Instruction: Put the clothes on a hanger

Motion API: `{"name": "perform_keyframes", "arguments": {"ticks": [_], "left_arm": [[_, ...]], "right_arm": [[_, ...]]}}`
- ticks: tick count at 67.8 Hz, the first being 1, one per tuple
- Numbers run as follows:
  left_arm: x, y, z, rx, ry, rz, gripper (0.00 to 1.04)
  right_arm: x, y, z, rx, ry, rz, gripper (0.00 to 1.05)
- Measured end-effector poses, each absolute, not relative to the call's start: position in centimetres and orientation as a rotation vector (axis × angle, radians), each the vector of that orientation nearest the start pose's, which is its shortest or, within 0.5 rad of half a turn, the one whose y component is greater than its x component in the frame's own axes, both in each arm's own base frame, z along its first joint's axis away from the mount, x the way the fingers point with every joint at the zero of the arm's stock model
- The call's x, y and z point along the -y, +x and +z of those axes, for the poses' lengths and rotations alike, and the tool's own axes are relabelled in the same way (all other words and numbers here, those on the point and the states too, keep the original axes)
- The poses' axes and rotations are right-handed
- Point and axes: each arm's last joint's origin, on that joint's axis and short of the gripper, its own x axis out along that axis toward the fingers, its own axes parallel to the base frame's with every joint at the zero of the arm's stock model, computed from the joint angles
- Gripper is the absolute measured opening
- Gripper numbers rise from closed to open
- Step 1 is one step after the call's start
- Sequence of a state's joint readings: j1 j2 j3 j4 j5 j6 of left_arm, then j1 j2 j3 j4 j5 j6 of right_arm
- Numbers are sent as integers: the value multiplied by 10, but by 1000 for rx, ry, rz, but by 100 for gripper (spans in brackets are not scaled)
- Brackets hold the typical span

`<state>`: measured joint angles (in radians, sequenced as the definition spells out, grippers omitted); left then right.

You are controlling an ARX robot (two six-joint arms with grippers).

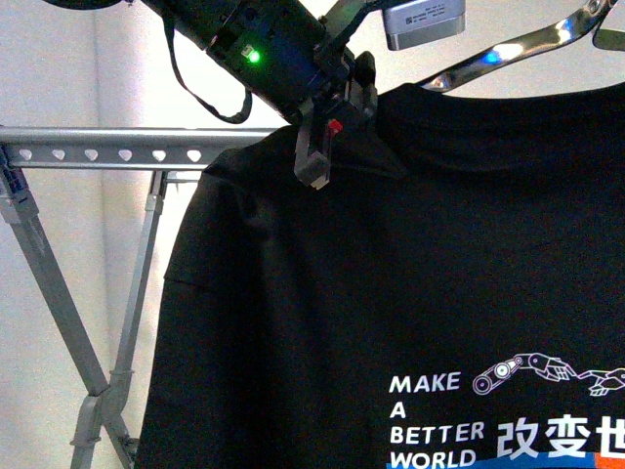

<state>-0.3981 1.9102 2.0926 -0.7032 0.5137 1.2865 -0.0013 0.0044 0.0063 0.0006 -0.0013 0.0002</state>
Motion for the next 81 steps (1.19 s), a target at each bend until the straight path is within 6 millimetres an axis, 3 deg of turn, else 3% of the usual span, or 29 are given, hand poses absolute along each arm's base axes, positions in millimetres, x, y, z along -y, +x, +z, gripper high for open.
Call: {"name": "perform_keyframes", "arguments": {"ticks": [16,48,53,59,66,70,77,81], "left_arm": [[173,380,408,146,1217,-1042,6],[172,381,407,143,1224,-1039,6],[172,381,407,144,1224,-1039,6],[172,381,407,143,1225,-1036,6],[172,381,407,145,1225,-1039,6],[172,381,407,145,1224,-1039,6],[169,382,407,141,1226,-1030,6],[169,382,407,140,1230,-1028,6]], "right_arm": [[0,98,165,2,0,0,97],[0,98,165,2,1,0,97],[1,99,168,13,-4,106,97],[13,103,188,45,-82,271,97],[36,106,231,72,-226,324,97],[56,108,274,85,-369,361,97],[65,117,324,38,-559,426,97],[64,123,339,8,-650,449,97]]}}
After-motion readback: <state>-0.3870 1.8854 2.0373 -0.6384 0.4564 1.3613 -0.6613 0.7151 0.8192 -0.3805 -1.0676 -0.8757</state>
